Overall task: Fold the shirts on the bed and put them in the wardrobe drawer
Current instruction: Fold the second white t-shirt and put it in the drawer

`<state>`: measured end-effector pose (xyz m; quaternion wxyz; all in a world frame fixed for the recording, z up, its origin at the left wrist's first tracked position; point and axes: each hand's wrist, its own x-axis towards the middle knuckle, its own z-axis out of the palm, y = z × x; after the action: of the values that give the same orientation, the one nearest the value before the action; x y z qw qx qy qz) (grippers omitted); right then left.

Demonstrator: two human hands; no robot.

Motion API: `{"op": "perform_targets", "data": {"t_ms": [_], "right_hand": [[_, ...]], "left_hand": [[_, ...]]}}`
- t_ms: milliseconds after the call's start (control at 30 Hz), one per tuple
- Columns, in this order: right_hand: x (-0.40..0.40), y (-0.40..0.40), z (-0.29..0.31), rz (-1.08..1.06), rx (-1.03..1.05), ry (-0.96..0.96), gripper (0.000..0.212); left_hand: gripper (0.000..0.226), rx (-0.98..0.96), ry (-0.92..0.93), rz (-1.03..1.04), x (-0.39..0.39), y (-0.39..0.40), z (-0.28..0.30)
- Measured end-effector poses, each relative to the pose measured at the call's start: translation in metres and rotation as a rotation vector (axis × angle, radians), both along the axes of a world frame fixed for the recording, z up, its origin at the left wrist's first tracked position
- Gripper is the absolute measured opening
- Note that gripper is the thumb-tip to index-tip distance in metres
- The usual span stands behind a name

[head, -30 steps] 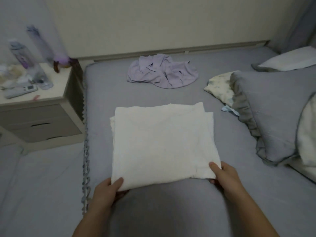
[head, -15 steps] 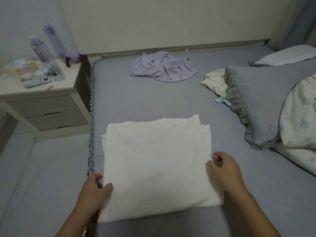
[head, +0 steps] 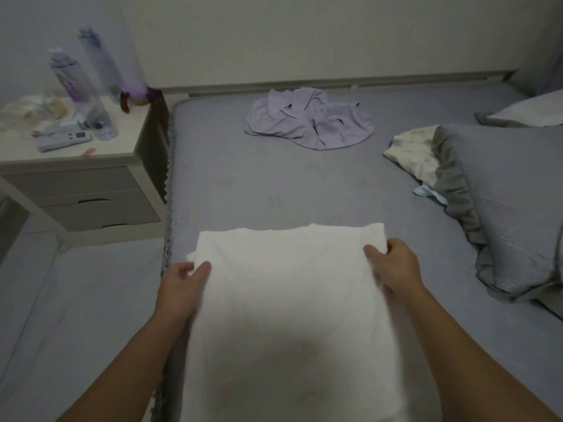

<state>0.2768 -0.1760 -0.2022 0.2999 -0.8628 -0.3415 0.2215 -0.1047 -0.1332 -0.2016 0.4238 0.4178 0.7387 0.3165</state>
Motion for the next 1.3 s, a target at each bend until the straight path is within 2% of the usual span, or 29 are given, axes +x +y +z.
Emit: {"op": "perform_targets", "data": {"t_ms": [133,233,367,467,500,567,633,700,767,833,900,967,1033,1100,1200,1300], "right_hand": [[0.019,-0.016,0.009,-0.094,0.153,0.002,0.024],[0.024,-0.037,0.001,-0.142,0.150,-0.014,0.023],[0.017,-0.032,-0.010,-0.151,0.061,0.051,0.022],[0.017,-0.026,-0.004,-0.194,0.105,0.107,0.022],[0.017,-0.025,-0.002,-0.164,0.085,0.109,0.023],[0.014,-0.021,0.001,-0.064,-0.015,0.073,0.025],[0.013,-0.015,0.003,0.008,-0.029,0.025,0.020],[0.014,-0.011,0.004,-0.021,0.102,0.020,0.015],[0.014,-0.009,0.004,-0.104,0.237,0.059,0.016],[0.012,-0.008,-0.003,-0.120,0.206,0.073,0.019],[0.010,-0.008,-0.012,-0.102,0.117,0.030,0.022],[0.006,-0.009,-0.016,-0.131,0.135,0.014,0.023],[0.000,-0.016,-0.016,-0.149,0.167,0.028,0.024],[-0.006,-0.034,-0.016,-0.101,0.169,0.030,0.039],[-0.013,-0.076,-0.025,0.063,0.068,-0.136,0.050],[-0.026,-0.126,-0.029,0.119,-0.033,-0.223,0.059]], "left_hand": [[0.003,0.087,-0.138,0.119,-0.009,0.006,-0.004],[0.002,-0.009,-0.220,0.115,-0.013,-0.001,-0.014],[0.019,-0.124,-0.086,0.006,-0.009,-0.004,-0.030],[0.063,-0.179,-0.105,-0.076,-0.008,0.007,-0.018],[0.071,-0.190,-0.123,-0.097,-0.007,0.012,-0.015],[0.062,-0.167,-0.117,-0.118,-0.002,0.020,-0.008],[0.039,-0.046,-0.047,-0.131,0.001,0.031,-0.006],[0.025,0.127,-0.052,-0.074,0.001,0.042,-0.006],[0.026,0.252,-0.092,0.015,0.000,0.048,-0.006],[0.025,0.229,-0.078,0.035,-0.001,0.051,-0.014],[0.017,0.090,0.054,-0.051,-0.002,0.049,-0.029],[0.028,0.021,0.155,-0.069,-0.003,0.039,-0.038],[0.034,0.053,0.128,-0.010,-0.003,0.019,-0.036],[0.040,0.116,0.128,0.009,-0.003,-0.011,-0.033],[0.041,0.133,0.183,-0.037,-0.003,-0.056,-0.028],[0.049,0.071,0.276,-0.088,-0.002,-0.087,-0.024]]}}
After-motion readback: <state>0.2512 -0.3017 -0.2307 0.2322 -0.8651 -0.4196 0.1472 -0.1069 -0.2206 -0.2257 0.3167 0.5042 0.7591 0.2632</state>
